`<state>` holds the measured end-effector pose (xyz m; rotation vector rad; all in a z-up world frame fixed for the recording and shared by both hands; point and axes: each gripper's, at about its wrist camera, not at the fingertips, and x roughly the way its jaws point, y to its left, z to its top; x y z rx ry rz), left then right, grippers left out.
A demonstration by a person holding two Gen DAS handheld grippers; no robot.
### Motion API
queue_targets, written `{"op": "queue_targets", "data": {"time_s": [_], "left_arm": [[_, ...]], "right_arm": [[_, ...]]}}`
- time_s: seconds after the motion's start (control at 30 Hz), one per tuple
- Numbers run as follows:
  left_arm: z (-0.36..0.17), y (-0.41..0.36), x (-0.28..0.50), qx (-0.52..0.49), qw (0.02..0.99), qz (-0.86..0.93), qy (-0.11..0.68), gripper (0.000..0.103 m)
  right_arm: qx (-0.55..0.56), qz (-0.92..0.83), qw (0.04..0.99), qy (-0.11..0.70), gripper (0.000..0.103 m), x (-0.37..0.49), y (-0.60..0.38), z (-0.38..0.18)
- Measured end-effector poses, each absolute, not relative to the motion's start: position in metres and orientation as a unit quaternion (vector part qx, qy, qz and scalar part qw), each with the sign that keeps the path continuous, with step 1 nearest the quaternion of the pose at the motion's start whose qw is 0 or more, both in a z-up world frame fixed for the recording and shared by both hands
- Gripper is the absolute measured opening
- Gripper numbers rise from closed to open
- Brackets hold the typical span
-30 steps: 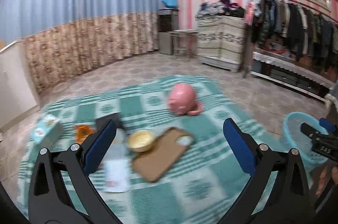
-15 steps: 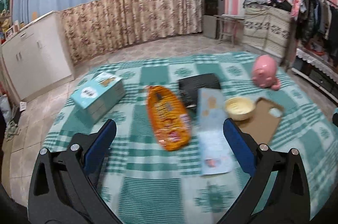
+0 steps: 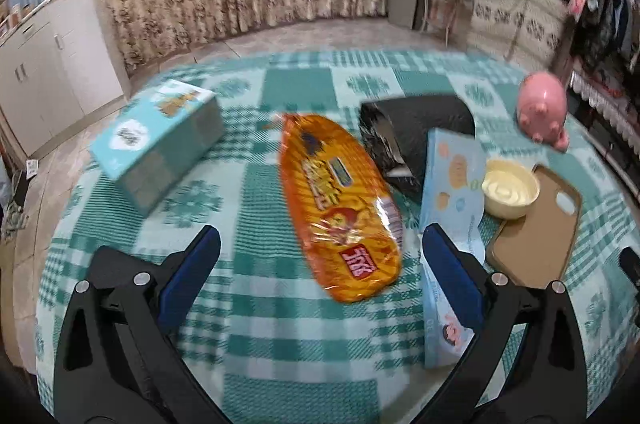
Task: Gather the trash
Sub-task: 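Grasp the orange printed snack packet with the left tool and lift it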
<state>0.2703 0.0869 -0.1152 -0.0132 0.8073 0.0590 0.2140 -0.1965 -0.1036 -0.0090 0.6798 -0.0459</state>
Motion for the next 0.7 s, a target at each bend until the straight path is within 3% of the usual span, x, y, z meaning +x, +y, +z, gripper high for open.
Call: {"op": "queue_targets", "data": {"time_s": [0.13, 0.23, 0.3, 0.37, 0.7], "left_arm": [[-0.129, 0.081, 0.280, 0.008, 0.908, 0.036, 0.417, 0.093], [-0.128, 0.088, 0.283, -0.025, 0.907, 0.018, 0.419, 0.077], [-0.129, 0.090, 0.285, -0.035, 0.907, 0.009, 0.419, 0.055], [-0.130, 0.090, 0.284, -0.037, 0.906, 0.003, 0.421, 0.047], [-0.098, 0.098, 0.265, -0.009, 0.928, 0.021, 0.371, 0.023]], "right_arm": [[0.004, -0.022, 0.942, 0.334, 0.098, 0.213, -0.199, -0.104], [0.012, -0.020, 0.942, 0.336, 0.098, 0.213, -0.201, -0.106], [0.009, -0.019, 0.940, 0.340, 0.098, 0.213, -0.199, -0.107], [0.003, -0.017, 0.940, 0.340, 0.098, 0.213, -0.196, -0.108], [-0.015, -0.010, 0.941, 0.339, 0.098, 0.216, -0.178, -0.100]]}}
